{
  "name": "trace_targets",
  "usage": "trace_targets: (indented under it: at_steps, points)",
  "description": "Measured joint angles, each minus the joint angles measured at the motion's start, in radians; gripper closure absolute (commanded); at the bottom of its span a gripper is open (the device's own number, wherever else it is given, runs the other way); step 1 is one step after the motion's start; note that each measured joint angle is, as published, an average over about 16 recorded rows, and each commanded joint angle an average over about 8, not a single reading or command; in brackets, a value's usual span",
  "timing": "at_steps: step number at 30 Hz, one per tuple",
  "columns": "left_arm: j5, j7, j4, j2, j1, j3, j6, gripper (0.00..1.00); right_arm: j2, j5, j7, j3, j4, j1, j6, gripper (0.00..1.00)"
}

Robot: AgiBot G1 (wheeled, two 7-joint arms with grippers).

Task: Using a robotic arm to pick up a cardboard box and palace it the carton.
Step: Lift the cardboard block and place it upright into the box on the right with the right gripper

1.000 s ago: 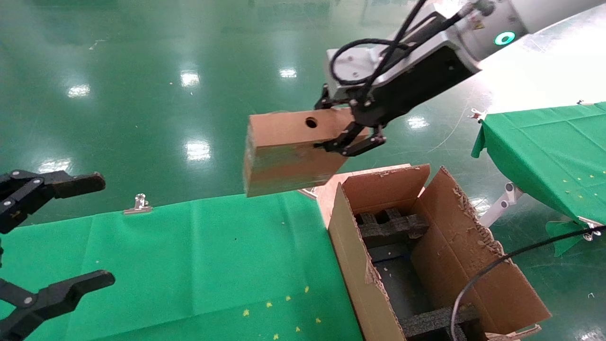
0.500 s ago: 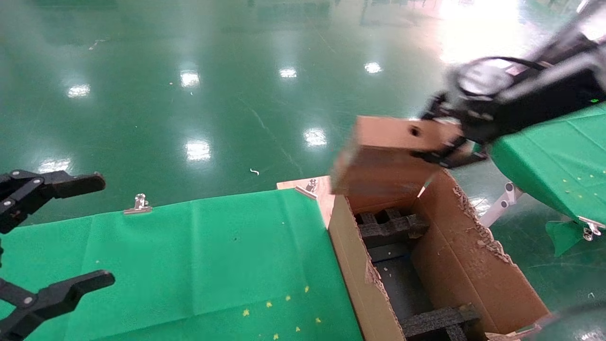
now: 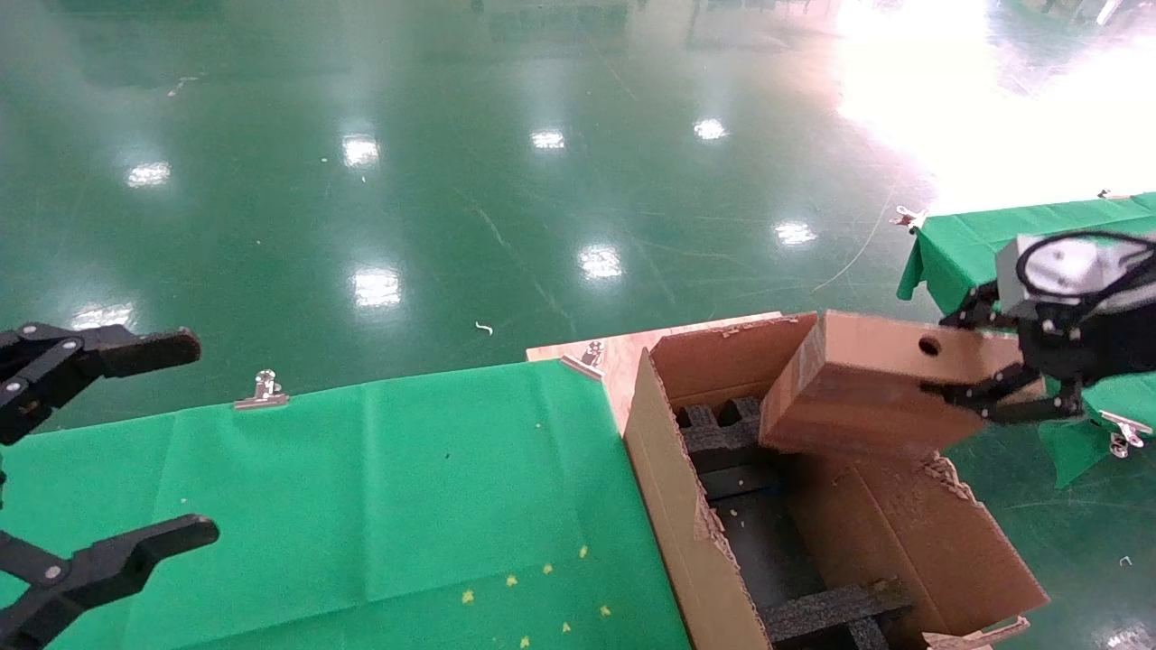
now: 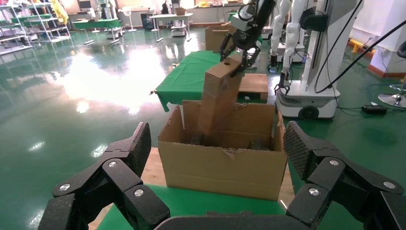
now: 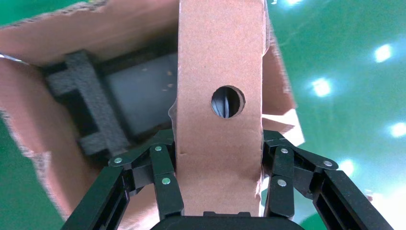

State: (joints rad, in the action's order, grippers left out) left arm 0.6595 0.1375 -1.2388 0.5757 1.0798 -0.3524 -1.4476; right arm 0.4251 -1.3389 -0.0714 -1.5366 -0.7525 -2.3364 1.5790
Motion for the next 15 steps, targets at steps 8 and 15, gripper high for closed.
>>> trace_targets:
  at_steps: [8,15]
  points:
    - [0.000,0.000,0.000,0.000,0.000,0.000,0.000,0.00,-0.023,0.028,0.031,-0.013,-0.007,0.017,-0.021,1.00]
    - [0.000,0.000,0.000,0.000,0.000,0.000,0.000,0.00,-0.055,0.062,0.191,-0.027,-0.081,0.083,-0.111,1.00]
